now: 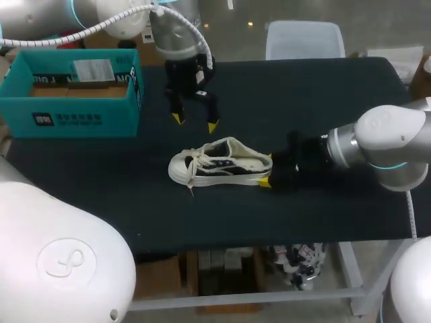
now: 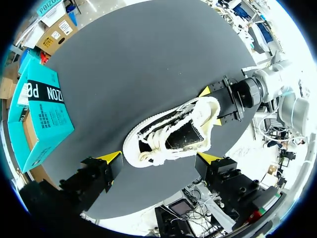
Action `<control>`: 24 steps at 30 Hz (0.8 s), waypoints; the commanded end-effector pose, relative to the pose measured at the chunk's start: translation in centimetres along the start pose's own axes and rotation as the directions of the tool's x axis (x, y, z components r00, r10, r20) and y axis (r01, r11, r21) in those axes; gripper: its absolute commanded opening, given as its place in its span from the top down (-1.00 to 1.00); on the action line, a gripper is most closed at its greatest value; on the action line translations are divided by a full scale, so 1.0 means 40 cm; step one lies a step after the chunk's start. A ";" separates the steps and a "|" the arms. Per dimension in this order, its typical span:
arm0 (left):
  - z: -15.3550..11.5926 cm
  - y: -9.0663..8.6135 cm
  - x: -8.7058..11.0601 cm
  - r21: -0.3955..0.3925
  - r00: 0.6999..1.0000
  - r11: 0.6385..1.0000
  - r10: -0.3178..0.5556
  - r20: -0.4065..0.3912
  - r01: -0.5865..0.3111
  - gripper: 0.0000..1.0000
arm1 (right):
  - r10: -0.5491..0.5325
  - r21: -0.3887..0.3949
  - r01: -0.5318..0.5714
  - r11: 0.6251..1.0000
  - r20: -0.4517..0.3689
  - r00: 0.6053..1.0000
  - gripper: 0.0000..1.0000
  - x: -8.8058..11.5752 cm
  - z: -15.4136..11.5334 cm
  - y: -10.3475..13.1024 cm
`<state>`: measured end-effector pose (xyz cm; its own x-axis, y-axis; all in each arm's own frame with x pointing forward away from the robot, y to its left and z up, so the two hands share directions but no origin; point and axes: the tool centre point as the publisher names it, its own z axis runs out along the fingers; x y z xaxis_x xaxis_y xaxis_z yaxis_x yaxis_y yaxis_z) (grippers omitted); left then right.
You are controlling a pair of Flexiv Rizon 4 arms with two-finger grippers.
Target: Open the shoe tongue, take the insole out of the shoe, put the insole back into the shoe, and pack the shoe into the shoebox
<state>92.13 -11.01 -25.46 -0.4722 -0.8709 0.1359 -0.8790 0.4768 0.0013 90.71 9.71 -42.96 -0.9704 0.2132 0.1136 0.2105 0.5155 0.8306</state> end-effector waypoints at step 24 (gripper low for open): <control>0.096 -0.064 0.153 -0.198 0.903 0.887 -0.381 0.198 0.417 -0.78 | 0.000 -0.002 0.000 1.000 -0.001 1.000 1.00 -0.004 0.011 -0.014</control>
<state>90.71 -17.30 -27.76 -0.0900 -0.9956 -0.0271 -0.9841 0.0847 0.1559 90.70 9.74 -42.95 -0.9704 0.2133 0.1135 0.2106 0.5166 0.8299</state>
